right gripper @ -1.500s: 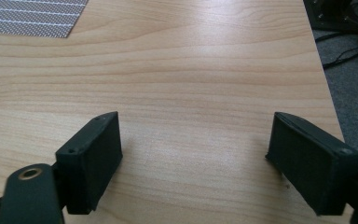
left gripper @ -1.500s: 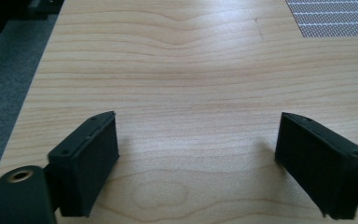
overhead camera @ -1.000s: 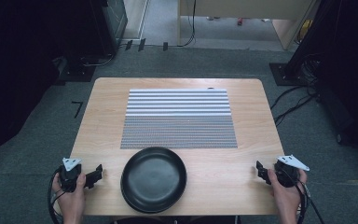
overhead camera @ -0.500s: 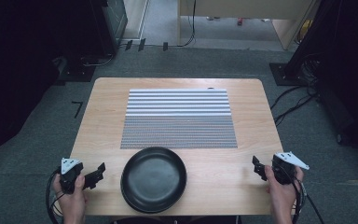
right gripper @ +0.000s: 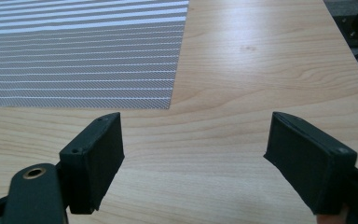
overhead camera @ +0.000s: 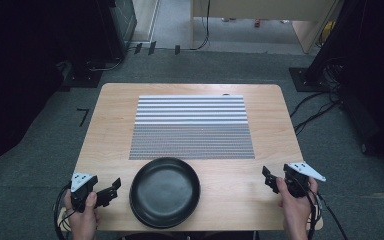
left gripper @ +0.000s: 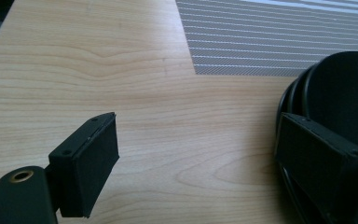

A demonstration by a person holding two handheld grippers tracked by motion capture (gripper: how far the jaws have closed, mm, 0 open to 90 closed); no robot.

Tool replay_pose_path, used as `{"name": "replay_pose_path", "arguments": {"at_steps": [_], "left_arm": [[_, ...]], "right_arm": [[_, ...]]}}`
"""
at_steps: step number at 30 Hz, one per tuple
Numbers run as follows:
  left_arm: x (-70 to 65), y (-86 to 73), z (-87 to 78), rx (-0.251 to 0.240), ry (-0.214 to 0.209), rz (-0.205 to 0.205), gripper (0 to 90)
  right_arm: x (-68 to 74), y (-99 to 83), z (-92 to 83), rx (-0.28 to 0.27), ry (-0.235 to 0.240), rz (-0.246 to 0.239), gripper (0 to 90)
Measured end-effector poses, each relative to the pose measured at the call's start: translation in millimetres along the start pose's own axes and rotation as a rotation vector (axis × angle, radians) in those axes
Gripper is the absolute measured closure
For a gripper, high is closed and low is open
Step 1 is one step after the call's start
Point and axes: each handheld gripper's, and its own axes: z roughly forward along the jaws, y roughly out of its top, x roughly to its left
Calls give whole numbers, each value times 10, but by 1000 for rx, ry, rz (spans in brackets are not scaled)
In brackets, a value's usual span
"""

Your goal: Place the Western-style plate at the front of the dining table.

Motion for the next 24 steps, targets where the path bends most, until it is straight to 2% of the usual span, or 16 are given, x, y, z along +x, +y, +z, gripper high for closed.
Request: {"name": "replay_pose_path", "arguments": {"at_steps": [11, 24], "left_arm": [[-204, -45, -8, 19, -32, 65, 133], [-303, -53, -14, 22, -68, 81, 133]], "right_arm": [[175, 27, -13, -10, 44, -10, 191], [402, 17, 8, -1, 112, -22, 193]]}}
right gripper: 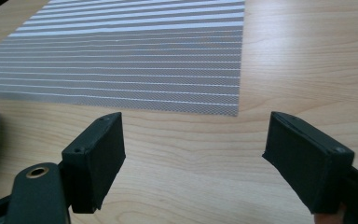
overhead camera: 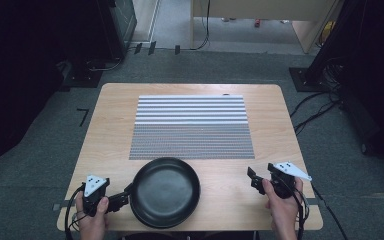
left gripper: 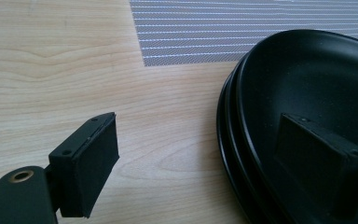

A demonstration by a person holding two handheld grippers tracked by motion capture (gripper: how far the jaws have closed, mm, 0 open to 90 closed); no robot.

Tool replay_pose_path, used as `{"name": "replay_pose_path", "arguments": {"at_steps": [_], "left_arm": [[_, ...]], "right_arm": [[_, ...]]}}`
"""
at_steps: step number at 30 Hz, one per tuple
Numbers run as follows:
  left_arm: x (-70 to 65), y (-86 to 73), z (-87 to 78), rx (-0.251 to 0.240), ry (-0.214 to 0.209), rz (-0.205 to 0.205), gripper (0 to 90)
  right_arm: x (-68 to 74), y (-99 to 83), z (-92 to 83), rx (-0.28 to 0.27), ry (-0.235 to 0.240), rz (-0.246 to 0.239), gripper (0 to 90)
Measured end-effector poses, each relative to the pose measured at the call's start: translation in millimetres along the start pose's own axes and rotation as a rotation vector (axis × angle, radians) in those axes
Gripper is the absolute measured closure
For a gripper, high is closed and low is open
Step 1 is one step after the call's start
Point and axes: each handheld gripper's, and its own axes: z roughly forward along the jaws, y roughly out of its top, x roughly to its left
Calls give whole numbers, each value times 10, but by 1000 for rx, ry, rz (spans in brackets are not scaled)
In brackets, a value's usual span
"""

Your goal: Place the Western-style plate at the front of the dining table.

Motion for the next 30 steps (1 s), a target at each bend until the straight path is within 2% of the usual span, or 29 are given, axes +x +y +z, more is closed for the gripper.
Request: {"name": "replay_pose_path", "arguments": {"at_steps": [3, 9, 14, 20, 23, 26, 30], "left_arm": [[-29, -1, 7, 2, -9, 3, 133], [-95, -7, 29, 9, -25, 15, 134], [-146, -12, 39, 13, -38, 25, 133], [-180, -17, 53, 17, -49, 28, 133], [-187, -17, 53, 17, -54, 28, 134], [-202, -18, 56, 18, -64, 21, 134], [-226, -20, 57, 19, -72, 24, 133]], "right_arm": [[77, 0, 16, 2, 14, -12, 183], [250, 1, 49, 6, 33, -67, 160], [382, -21, 82, 14, 57, -88, 160], [530, -42, 119, 18, 87, -102, 161], [592, -47, 132, 18, 103, -99, 161], [712, -50, 158, 16, 131, -84, 165], [793, -41, 176, 11, 137, -76, 174]]}}
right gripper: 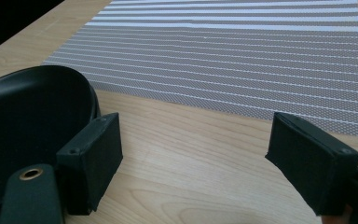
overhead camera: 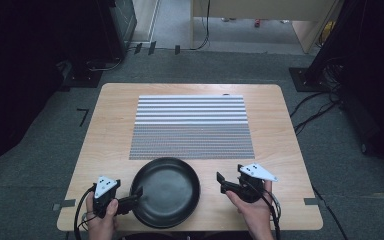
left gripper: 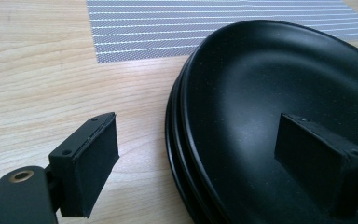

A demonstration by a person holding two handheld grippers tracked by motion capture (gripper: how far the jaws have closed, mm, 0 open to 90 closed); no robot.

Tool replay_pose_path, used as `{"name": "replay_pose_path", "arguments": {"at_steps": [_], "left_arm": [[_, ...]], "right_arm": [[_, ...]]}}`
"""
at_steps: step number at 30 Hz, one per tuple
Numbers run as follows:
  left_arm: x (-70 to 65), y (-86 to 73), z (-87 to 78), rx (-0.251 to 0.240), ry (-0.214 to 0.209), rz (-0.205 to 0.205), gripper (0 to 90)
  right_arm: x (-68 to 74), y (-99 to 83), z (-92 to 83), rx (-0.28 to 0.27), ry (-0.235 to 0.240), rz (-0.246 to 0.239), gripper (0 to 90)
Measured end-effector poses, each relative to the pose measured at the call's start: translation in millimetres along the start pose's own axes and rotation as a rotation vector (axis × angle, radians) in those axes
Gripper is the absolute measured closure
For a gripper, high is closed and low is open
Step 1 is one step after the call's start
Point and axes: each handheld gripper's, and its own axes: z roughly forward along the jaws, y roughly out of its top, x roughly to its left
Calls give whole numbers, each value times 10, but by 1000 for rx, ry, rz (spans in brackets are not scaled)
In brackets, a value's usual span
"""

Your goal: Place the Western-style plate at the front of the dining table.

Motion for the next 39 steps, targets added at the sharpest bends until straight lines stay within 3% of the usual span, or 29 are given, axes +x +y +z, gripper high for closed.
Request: {"name": "replay_pose_path", "arguments": {"at_steps": [5, 15, 16, 20, 23, 26, 31, 33, 34, 37, 39], "left_arm": [[-23, 1, -1, -1, -8, 0, 133], [-67, 6, -19, -2, -31, -3, 134], [-66, 10, -25, -2, -45, -15, 138], [-69, 17, -20, 9, -56, -36, 145], [-82, 14, 6, 36, -47, -26, 145], [-91, 19, 10, 51, -74, -19, 151], [-79, 18, 17, 66, -53, -28, 310], [-60, 16, 16, 72, -54, -36, 370], [-41, 15, 12, 73, -60, -44, 400], [-22, 16, 12, 78, -64, -52, 470], [-2, 15, 16, 84, -59, -64, 517]], "right_arm": [[98, 13, 43, 1, 8, 16, 187], [278, -10, 124, 26, 32, 2, 229], [303, -29, 147, 36, 43, 1, 314], [316, -56, 178, 45, 96, 49, 450], [337, -66, 205, 57, 179, 68, 558], [410, -84, 241, 80, 193, 34, 588], [474, -125, 282, 93, 180, 40, 600], [508, -143, 292, 88, 166, 44, 643], [536, -154, 290, 95, 159, 60, 719], [552, -161, 293, 102, 169, 68, 771], [557, -171, 298, 102, 179, 108, 806]]}}
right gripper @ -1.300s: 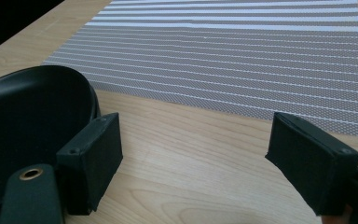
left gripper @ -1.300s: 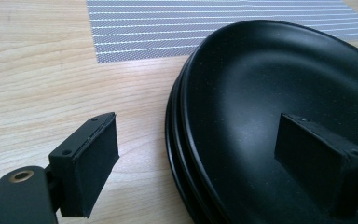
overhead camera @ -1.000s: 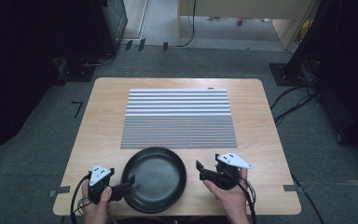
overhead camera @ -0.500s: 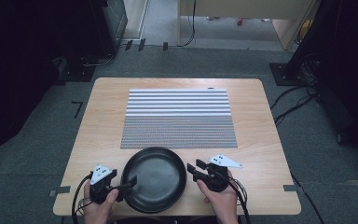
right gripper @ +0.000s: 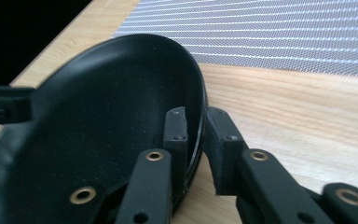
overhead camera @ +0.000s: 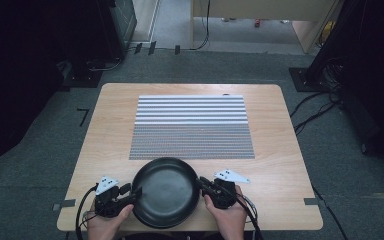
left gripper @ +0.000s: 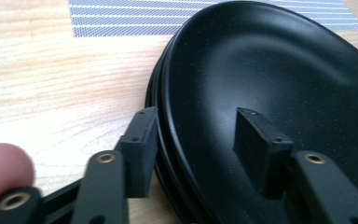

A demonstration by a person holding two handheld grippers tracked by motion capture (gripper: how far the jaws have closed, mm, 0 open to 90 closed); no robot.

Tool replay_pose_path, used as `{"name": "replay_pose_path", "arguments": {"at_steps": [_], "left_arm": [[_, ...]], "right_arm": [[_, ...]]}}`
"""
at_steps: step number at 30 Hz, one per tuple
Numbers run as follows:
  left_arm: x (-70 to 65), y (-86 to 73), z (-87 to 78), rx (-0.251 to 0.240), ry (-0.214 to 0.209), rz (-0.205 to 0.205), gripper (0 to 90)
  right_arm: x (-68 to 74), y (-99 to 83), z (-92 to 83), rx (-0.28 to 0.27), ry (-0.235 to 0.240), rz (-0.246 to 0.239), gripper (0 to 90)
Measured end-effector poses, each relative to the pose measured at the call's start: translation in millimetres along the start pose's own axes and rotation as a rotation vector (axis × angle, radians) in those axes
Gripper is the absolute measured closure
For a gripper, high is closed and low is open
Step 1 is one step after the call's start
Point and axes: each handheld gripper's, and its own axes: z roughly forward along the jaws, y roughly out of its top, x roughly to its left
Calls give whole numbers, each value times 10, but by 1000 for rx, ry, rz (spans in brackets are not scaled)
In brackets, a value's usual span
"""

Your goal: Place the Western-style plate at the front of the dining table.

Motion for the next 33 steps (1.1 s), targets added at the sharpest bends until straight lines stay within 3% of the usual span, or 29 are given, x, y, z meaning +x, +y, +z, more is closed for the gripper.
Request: {"name": "replay_pose_path", "arguments": {"at_steps": [4, 7, 16, 22, 26, 33], "left_arm": [[61, 2, -15, 8, -11, -33, 592], [82, 3, -20, 13, -13, -37, 631], [107, -2, -22, 22, -14, -54, 685], [115, -5, -29, 20, -19, -55, 692], [120, -6, -30, 19, -22, -57, 693], [132, -9, -28, 22, -30, -66, 691]], "right_arm": [[-16, -19, -14, -24, -18, 62, 841], [-36, -44, -10, -27, -1, 99, 841], [-16, -84, 17, -41, -8, 123, 846], [-24, -132, 35, -66, 0, 168, 845], [-11, -140, 30, -71, -9, 162, 849], [-19, -144, 15, -80, -3, 196, 861]]}}
